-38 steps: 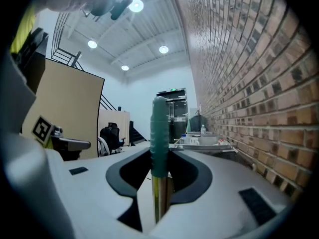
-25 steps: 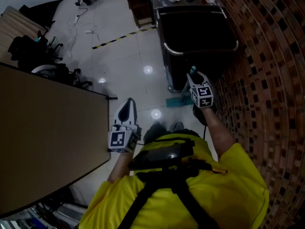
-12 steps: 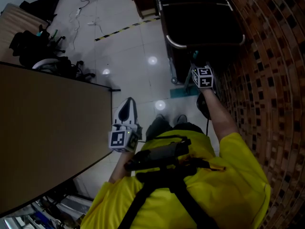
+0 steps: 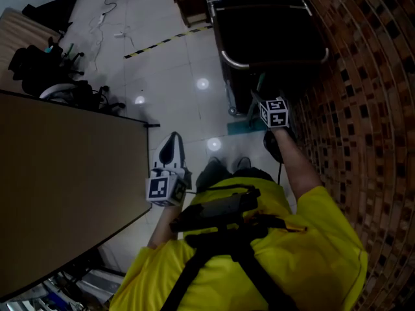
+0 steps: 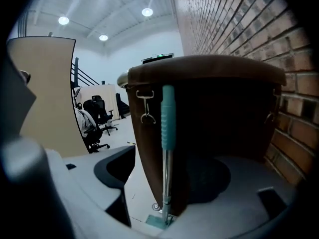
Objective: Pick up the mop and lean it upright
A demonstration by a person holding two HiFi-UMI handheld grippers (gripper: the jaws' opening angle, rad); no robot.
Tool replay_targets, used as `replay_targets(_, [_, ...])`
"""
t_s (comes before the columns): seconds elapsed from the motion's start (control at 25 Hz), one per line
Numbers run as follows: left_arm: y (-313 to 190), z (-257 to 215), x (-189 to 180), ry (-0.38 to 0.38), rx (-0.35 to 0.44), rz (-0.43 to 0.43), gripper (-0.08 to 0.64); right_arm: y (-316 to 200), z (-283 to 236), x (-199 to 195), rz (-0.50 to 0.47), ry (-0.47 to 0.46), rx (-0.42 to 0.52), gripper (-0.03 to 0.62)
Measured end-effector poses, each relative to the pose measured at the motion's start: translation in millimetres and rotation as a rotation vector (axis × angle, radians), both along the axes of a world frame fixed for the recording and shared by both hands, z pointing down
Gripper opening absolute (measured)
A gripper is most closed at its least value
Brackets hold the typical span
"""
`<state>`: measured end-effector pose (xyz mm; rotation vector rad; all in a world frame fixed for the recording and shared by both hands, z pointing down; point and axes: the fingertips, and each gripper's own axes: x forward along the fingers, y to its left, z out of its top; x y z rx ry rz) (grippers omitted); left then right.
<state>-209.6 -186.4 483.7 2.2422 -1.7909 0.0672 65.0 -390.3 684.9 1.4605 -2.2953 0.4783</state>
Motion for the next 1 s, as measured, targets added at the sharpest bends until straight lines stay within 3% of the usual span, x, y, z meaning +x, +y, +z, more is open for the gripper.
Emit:
replay_targets(0.08, [-3,-1,0,0.012,0.009,-0.004,0.003,25,-6,15,0.036,0.002,-0.008,0.315])
replay_targets(0.12, [-4,-1,-1,0.016,0.013,-0.006,0.003,40,-15,24,0.062,0.002,-0.003,0.252])
replay_targets(0.2, [-6,0,-3,0.022,0.010,-0.007,0.003,69,-48,39,0.100,-0.009,0.048,0.206])
replay_targets(0.24, [-6,2,-4,0.023,0.005,-0.006,0.003,82,-70,47,0.118,-0.019,0.088,0.125])
replay_targets(0.32, [-8,4,-4,0.021,0.002,0.000,0.003,105,-117,64,0.153,-0.054,0.168,0.022])
replay_targets(0.36, [-8,4,-4,0.022,0.006,0.002,0.003,116,-142,69,0.157,-0.072,0.207,0.005])
replay_targets(0.52, [-11,-8,-3,0.055,0.039,-0.010,0.003,159,-232,65,0.123,-0.083,0.379,0.005])
replay_targets(0.6, [-9,-18,-2,0.058,0.062,-0.011,0.003,176,-260,61,0.128,-0.124,0.418,0.004])
replay_targets(0.8, [-4,-42,6,0.047,0.123,0.000,0.003,196,-286,43,0.074,-0.164,0.459,0.005])
replay_targets(1.0, [0,-46,11,0.024,0.140,-0.004,0.003,193,-273,38,0.053,-0.213,0.409,0.005])
